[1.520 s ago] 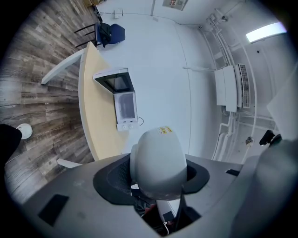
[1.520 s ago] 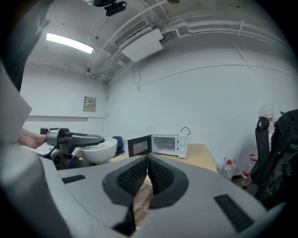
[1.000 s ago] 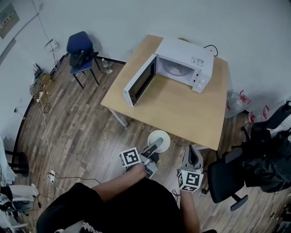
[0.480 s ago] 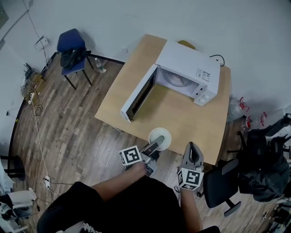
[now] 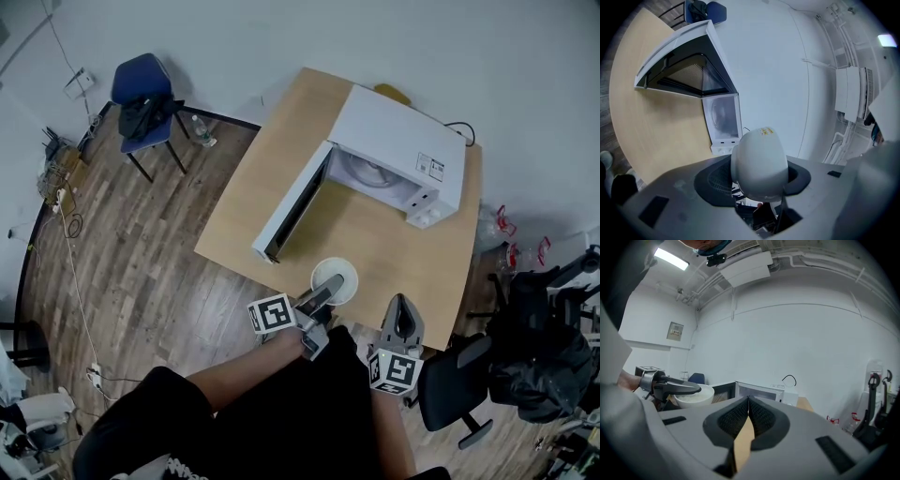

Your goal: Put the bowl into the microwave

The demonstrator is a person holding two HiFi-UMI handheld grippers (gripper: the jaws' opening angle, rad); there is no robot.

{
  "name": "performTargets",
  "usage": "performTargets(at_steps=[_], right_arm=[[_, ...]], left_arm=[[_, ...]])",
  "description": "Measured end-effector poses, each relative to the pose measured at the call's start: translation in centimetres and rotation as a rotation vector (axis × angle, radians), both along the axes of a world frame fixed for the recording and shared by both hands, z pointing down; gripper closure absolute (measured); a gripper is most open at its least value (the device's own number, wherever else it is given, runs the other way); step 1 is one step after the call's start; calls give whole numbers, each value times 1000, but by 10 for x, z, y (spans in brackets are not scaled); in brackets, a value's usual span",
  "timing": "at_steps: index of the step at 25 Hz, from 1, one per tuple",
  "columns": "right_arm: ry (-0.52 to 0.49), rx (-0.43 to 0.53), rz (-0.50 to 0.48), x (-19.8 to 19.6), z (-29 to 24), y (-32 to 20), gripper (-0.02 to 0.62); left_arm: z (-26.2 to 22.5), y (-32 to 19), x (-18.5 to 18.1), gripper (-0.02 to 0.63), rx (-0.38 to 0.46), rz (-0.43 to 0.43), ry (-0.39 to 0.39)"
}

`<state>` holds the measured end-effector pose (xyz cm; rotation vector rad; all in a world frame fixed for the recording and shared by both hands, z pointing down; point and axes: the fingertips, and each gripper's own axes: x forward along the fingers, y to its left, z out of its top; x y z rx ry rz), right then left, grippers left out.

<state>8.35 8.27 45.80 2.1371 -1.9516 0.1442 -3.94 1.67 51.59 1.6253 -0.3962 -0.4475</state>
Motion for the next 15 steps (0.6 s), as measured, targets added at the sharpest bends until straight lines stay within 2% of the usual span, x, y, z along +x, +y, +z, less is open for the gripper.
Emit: performTargets(at_steps=[6, 9, 12, 15], right_arm=[[-10, -32, -10, 3, 9, -18, 534], [-17, -39, -23, 5, 13, -26, 534], [-21, -33, -33, 10, 15, -38, 534], [-31, -35, -41, 18, 20, -56, 534]], left_arm=[[11, -14, 5, 380, -21, -8, 0], [7, -22, 12, 382, -37, -15, 40], [11, -33, 15, 381, -31, -20, 10], [8, -51, 24, 380, -33, -33, 36]])
